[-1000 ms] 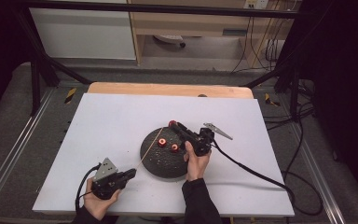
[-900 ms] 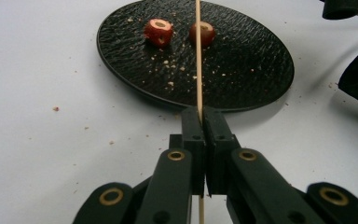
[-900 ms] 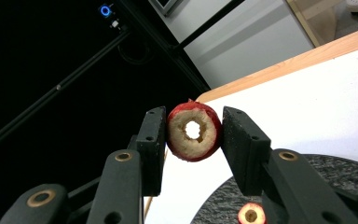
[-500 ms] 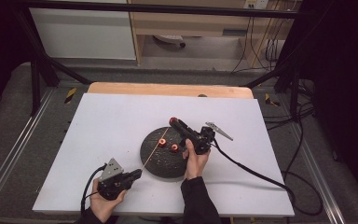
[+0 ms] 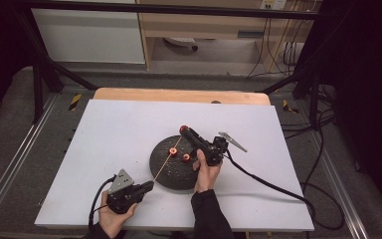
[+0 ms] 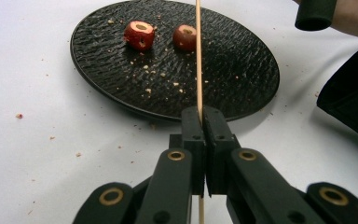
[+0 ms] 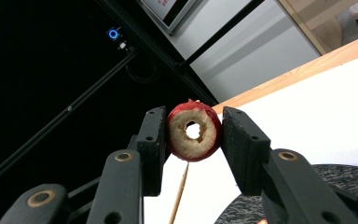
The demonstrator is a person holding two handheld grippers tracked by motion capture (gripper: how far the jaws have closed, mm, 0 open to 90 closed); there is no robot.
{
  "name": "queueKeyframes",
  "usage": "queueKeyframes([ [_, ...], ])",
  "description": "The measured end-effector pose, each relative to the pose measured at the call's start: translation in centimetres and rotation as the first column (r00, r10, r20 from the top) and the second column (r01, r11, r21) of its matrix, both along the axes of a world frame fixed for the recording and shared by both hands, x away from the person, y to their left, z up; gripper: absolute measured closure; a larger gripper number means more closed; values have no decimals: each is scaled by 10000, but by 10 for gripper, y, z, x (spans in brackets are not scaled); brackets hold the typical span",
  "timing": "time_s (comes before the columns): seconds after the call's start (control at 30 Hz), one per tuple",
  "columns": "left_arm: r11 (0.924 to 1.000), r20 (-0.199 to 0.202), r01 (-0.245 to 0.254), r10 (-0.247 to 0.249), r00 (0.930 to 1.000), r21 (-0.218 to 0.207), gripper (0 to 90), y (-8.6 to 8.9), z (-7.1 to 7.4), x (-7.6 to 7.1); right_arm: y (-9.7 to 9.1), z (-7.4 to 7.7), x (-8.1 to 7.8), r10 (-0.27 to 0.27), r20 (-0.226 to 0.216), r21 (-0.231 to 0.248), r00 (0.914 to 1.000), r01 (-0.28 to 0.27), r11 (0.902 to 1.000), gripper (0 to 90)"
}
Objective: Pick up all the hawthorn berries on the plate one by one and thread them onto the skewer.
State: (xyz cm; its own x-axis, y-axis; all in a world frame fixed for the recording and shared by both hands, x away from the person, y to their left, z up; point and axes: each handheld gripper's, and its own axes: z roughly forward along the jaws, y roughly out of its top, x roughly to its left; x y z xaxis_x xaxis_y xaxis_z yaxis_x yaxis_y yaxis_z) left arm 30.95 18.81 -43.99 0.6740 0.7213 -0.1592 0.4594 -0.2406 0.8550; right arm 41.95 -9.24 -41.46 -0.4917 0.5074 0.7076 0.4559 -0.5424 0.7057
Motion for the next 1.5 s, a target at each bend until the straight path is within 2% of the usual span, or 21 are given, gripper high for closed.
queueKeyframes([
  [0.7, 9999, -5, -55, 55, 10000, -99, 879, -3, 0, -2, 2, -2, -1, -6, 21, 263, 10000, 5, 9997, 616],
  [0.93, 9994, -128, -211, 207, 9997, -285, 879, -7, -1, -3, 5, -3, -3, 83, 93, 330, 9999, -86, 9994, 616],
  [1.23, 9969, -177, -583, 575, 9982, -533, 880, -15, 5, -3, 7, -5, -4, 104, 66, 342, 9999, -106, 9994, 617],
  [1.5, 9966, -177, -594, 584, 9981, -573, 882, -23, 12, 4, 6, -2, -7, 139, 154, 335, 9998, -144, 9993, 618],
])
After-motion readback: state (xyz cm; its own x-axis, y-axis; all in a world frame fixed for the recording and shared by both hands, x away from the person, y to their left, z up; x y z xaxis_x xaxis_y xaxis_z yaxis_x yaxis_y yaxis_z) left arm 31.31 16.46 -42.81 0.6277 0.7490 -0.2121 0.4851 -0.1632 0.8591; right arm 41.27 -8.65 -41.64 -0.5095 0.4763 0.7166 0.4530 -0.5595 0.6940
